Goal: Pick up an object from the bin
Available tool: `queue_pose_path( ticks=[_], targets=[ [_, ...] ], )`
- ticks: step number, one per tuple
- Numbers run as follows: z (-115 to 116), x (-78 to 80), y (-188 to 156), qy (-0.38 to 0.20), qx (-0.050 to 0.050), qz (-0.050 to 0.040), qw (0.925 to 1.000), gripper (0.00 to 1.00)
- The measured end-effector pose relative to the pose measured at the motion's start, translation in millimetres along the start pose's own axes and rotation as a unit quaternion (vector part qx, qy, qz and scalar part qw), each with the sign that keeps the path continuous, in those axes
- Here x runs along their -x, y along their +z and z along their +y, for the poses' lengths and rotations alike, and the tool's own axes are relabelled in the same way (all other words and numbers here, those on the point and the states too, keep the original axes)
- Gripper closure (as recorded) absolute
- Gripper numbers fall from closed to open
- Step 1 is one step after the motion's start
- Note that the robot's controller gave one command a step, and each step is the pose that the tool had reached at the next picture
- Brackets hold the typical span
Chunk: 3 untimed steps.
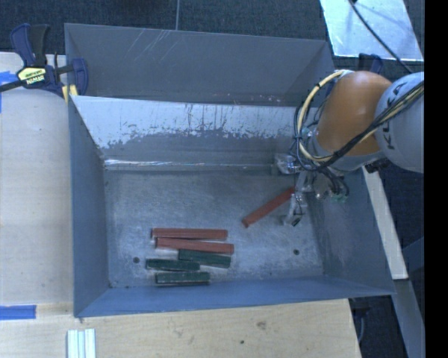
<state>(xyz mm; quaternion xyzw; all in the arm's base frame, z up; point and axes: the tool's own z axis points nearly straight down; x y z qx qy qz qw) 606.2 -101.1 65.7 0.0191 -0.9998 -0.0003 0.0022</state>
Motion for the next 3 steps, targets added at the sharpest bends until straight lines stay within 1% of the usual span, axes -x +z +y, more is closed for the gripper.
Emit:
queue_pose_path(
  ticks=[3],
  targets=[
    [-0.2, 2.7, -1.8, -0.002, -0.001, -0.0043, 1.0000, 0.00]
  ],
)
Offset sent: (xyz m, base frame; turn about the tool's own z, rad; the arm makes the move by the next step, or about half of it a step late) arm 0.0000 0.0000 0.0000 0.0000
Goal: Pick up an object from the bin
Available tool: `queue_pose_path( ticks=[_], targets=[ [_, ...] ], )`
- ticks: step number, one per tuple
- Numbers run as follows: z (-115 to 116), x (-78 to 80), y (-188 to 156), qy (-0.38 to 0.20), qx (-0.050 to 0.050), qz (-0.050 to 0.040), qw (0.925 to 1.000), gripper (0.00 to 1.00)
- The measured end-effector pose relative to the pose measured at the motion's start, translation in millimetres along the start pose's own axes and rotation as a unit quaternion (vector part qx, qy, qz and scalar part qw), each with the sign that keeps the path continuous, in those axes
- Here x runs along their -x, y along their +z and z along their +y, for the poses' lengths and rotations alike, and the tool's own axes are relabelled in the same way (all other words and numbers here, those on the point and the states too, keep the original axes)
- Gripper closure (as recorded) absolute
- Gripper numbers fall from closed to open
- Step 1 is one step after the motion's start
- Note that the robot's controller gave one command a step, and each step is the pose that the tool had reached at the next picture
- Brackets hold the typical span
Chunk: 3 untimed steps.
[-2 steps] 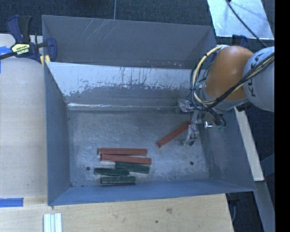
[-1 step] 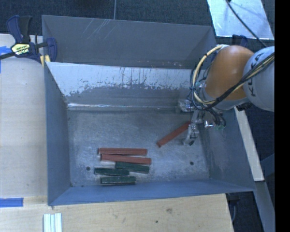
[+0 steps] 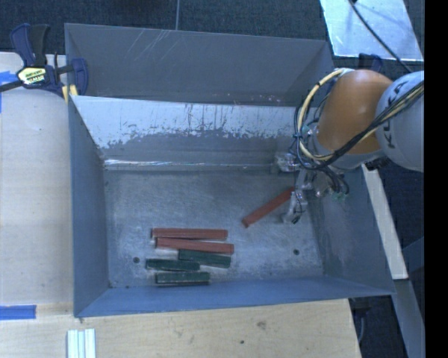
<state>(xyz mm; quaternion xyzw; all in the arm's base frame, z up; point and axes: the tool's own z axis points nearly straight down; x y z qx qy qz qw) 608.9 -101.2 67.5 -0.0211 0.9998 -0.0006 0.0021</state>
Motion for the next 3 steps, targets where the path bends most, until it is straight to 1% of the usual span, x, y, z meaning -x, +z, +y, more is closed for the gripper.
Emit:
queue_pose_path(
  ticks=[1, 2, 3],
  targets=[
    [0.0, 1.3, -0.5, -0.001, 0.000, -0.0014, 1.0000, 0.00],
    [0.2, 2.3, -1.9, -0.001, 0.000, -0.0029, 1.0000, 1.00],
    [0.2, 3.8, -4.0, -0.002, 0.000, -0.0014, 1.0000, 1.00]
  ],
)
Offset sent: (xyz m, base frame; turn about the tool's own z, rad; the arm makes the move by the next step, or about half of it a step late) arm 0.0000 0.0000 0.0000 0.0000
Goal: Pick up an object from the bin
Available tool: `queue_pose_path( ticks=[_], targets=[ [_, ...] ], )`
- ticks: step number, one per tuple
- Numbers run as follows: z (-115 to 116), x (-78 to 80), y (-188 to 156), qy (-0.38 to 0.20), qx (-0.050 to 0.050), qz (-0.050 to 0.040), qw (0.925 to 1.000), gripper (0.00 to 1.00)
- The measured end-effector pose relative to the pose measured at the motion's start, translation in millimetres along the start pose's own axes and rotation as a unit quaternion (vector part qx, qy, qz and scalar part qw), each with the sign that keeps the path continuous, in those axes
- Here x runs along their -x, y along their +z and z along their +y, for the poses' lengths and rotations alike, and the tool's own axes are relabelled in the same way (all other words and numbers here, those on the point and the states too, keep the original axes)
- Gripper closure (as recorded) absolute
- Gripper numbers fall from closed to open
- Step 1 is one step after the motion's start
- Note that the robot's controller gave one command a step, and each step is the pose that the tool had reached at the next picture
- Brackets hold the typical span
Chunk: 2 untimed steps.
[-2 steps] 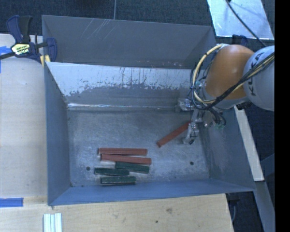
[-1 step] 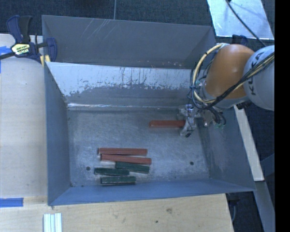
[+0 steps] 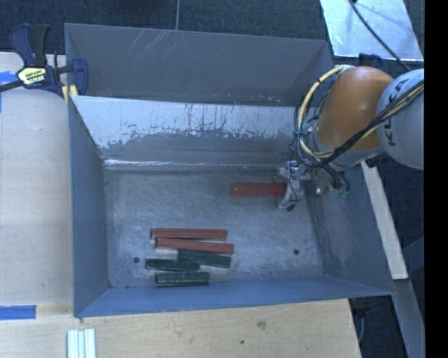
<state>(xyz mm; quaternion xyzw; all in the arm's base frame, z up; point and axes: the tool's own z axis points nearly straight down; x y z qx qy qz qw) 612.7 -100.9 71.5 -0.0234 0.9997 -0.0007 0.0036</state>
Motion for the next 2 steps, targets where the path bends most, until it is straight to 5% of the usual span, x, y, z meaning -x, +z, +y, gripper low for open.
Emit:
queue_pose_path(
  ticks=[1, 2],
  targets=[
    [-0.1, 2.1, -24.6, -0.001, 0.000, -0.0004, 1.0000, 1.00],
    [-0.5, 5.1, -86.9, -0.001, -0.001, -0.0019, 1.0000, 1.00]
  ],
)
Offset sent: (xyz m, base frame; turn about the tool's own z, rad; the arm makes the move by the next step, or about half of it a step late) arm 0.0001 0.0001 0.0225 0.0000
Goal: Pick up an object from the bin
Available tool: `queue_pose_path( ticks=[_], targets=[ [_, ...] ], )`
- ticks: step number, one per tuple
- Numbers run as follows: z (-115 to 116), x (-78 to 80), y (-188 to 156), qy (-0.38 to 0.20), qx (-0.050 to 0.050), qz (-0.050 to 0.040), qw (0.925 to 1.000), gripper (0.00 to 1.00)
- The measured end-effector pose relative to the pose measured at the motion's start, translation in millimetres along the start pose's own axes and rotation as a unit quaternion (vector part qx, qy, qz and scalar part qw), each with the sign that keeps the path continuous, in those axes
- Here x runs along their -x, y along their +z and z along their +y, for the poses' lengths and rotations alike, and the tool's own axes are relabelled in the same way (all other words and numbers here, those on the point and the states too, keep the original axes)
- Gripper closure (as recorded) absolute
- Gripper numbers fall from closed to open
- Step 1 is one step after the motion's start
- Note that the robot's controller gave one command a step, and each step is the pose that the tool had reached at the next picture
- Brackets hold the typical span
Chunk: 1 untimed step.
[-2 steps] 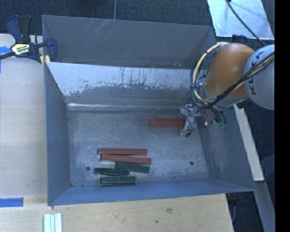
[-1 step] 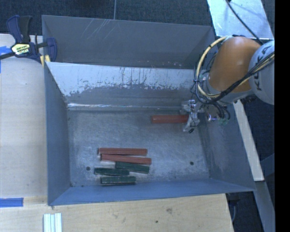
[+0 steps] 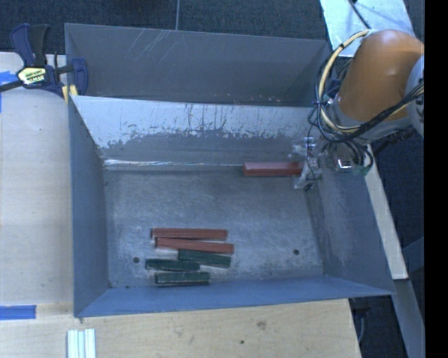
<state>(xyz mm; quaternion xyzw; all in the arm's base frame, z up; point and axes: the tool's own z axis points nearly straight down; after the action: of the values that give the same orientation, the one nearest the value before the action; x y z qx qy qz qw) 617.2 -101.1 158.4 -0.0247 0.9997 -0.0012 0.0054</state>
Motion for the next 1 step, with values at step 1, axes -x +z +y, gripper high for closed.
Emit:
queue_pose_path(
  ticks=[1],
  targets=[
    [-0.1, 1.6, -17.2, 0.000, 0.000, 0.0019, 1.0000, 1.00]
  ],
)
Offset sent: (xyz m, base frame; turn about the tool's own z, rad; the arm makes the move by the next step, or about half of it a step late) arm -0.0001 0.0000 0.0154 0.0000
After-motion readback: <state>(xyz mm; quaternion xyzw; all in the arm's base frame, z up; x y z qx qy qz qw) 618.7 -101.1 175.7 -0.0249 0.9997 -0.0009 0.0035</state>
